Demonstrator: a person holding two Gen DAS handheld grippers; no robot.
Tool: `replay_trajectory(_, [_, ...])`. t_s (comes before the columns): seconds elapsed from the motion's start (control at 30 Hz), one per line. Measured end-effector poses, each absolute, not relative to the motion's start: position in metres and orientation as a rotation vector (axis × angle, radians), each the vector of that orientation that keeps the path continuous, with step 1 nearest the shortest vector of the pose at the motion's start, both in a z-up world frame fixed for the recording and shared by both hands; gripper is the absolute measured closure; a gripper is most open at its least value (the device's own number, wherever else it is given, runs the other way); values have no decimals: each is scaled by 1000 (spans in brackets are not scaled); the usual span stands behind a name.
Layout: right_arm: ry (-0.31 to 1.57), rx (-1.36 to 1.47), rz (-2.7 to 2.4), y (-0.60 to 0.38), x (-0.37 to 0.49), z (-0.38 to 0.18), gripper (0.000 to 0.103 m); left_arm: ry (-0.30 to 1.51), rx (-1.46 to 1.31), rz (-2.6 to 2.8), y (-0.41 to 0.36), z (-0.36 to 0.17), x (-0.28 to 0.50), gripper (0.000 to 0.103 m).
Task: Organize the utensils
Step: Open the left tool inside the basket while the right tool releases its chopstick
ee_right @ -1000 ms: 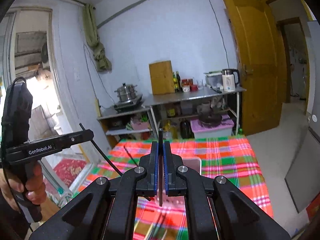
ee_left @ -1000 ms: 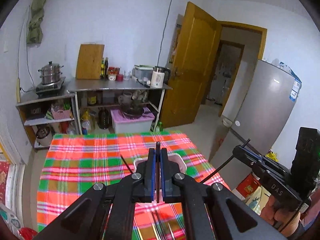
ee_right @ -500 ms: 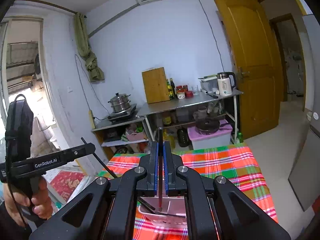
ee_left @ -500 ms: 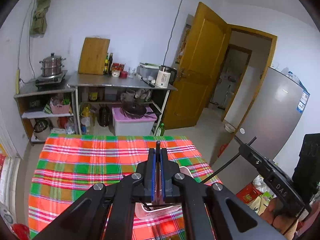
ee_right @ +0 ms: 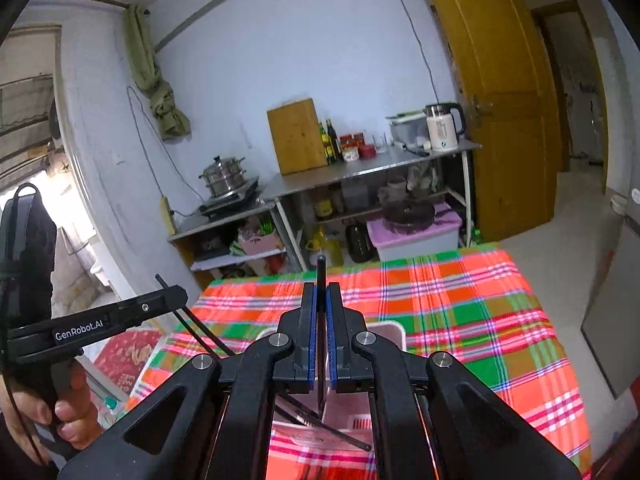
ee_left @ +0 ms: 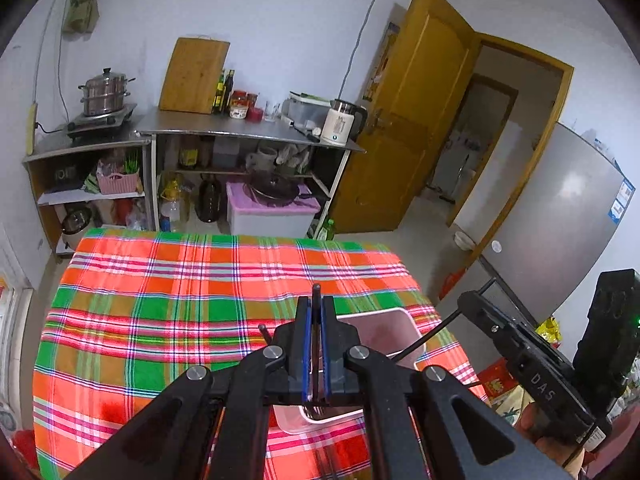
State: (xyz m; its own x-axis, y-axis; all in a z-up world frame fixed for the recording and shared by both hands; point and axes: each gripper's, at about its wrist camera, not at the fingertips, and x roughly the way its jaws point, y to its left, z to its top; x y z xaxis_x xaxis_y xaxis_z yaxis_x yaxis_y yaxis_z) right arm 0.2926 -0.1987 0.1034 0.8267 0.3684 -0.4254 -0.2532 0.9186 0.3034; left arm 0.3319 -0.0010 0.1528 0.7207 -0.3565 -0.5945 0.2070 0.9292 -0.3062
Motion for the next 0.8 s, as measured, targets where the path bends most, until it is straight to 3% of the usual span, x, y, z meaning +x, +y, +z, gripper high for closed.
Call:
replay_trajectory(0.3, [540, 208, 350, -194, 296, 93, 98, 668, -197, -300, 0, 152, 325, 98])
replay_trajectory(0.4, [517, 203, 341, -196, 290, 103, 90, 639, -182, -301, 2, 161, 318, 97])
replay_trajectory(0.8, [442, 195, 325, -215, 240, 131, 90, 548, -132, -277, 5, 192, 264, 96])
